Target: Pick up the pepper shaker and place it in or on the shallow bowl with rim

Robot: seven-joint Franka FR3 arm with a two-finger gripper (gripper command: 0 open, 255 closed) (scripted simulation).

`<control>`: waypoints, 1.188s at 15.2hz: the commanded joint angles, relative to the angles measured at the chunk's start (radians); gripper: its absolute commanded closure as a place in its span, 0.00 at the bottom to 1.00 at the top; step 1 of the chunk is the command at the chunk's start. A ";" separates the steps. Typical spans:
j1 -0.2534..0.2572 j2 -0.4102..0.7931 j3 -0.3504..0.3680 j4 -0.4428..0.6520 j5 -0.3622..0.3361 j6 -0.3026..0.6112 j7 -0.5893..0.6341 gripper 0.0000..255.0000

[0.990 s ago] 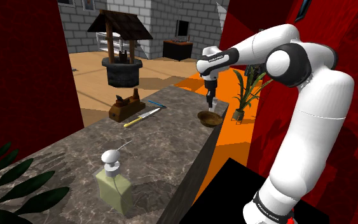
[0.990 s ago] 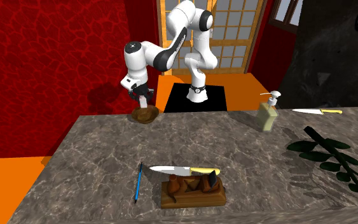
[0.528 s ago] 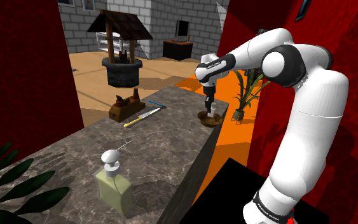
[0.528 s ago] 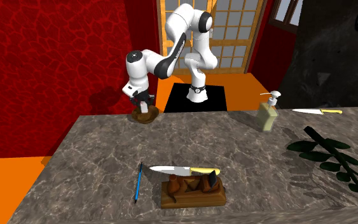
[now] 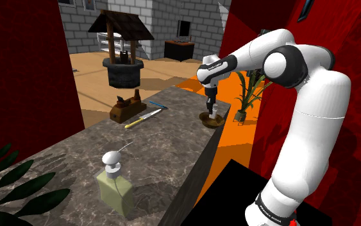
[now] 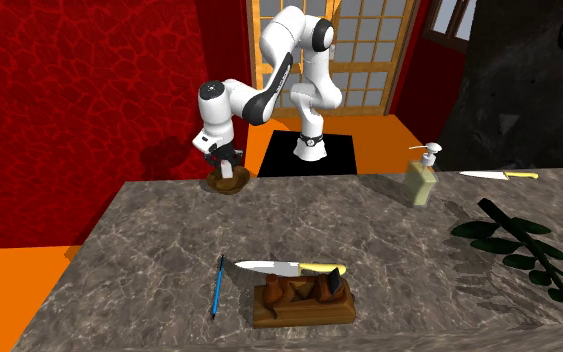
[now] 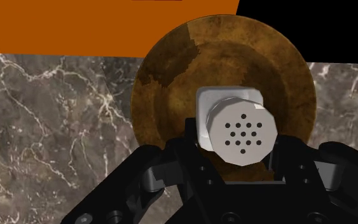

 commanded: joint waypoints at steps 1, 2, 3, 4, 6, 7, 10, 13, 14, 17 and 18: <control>0.000 0.000 0.000 0.000 0.000 0.000 0.000 0.00; 0.000 0.000 0.000 0.000 0.000 0.000 0.000 0.00; 0.000 0.000 0.000 0.000 0.000 0.000 0.000 0.00; 0.000 0.000 0.000 0.000 0.000 0.000 0.000 0.00; 0.000 0.000 0.000 0.000 0.000 0.000 0.000 0.00; 0.003 -0.007 0.001 0.026 0.000 -0.032 0.000 0.00; 0.011 -0.018 0.005 0.105 0.002 -0.124 -0.001 0.00; 0.011 -0.018 0.005 0.105 0.002 -0.124 -0.001 0.00; 0.011 -0.018 0.005 0.105 0.002 -0.124 -0.001 0.00; 0.011 -0.018 0.005 0.105 0.002 -0.124 -0.001 0.00; 0.011 -0.018 0.005 0.105 0.002 -0.124 -0.001 0.00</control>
